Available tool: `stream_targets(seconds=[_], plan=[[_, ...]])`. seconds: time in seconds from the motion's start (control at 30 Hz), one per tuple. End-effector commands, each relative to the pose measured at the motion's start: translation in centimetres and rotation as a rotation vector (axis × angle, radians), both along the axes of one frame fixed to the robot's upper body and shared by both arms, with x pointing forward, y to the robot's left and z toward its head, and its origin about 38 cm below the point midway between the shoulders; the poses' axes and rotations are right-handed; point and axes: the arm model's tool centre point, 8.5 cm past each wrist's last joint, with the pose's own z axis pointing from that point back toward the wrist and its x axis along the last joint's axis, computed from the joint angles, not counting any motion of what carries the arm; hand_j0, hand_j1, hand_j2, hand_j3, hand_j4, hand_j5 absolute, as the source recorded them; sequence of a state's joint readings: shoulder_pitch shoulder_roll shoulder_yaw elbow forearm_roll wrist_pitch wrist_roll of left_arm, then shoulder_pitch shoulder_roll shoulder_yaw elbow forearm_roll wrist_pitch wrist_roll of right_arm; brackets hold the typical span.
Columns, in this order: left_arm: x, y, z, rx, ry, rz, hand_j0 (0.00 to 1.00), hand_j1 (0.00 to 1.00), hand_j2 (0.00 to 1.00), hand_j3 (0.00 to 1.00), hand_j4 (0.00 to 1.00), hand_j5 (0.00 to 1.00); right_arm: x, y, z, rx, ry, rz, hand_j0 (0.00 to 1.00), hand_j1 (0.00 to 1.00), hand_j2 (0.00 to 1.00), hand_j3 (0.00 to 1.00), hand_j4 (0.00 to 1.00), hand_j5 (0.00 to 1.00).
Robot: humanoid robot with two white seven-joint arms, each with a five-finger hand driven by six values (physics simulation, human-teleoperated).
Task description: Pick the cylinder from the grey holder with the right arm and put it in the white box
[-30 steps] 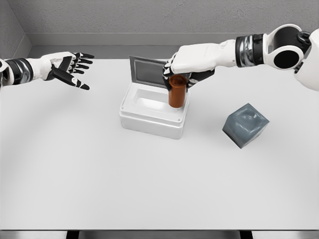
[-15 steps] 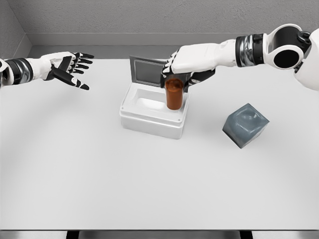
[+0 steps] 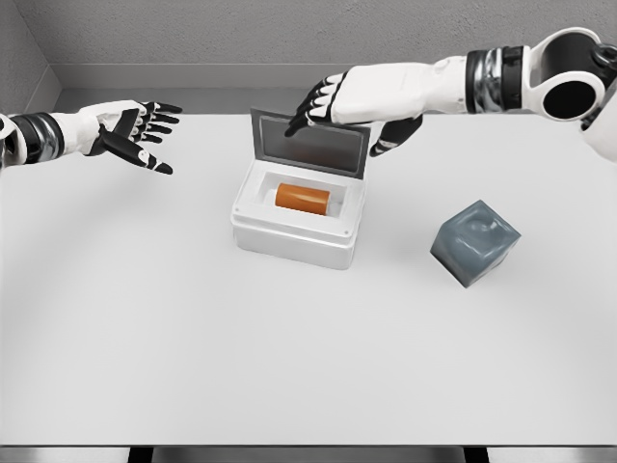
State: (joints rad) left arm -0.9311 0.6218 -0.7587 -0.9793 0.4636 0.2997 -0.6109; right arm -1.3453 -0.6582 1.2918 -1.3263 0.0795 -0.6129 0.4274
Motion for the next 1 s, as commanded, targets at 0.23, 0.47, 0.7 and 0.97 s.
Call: stream_targets(seconds=[0.23, 0.47, 0.7, 0.97], plan=[[0.2, -0.5, 0.1, 0.018, -0.009, -0.009, 1.00, 1.00, 1.00, 1.00, 1.00, 1.00, -4.6, -10.6, 2.8, 0.039, -0.082, -0.128, 1.00, 1.00, 1.00, 1.00, 1.00, 1.00], [1.2, -4.1, -0.6, -0.034, 0.002, -0.044, 1.00, 1.00, 1.00, 1.00, 1.00, 1.00, -5.4, -13.4, 1.1, 0.019, -0.045, -0.188, 1.00, 1.00, 1.00, 1.00, 1.00, 1.00], [3.3, -4.5, 0.6, -0.055, 0.007, 0.007, 1.00, 1.00, 1.00, 1.00, 1.00, 1.00, -5.7, -14.4, 0.6, 0.009, -0.033, -0.211, 1.00, 1.00, 1.00, 1.00, 1.00, 1.00], [4.3, -5.7, -0.3, -0.041, 0.033, 0.027, 1.00, 1.00, 1.00, 1.00, 1.00, 1.00, -6.0, -15.6, 0.1, 0.001, -0.020, -0.237, 1.00, 1.00, 1.00, 1.00, 1.00, 1.00]])
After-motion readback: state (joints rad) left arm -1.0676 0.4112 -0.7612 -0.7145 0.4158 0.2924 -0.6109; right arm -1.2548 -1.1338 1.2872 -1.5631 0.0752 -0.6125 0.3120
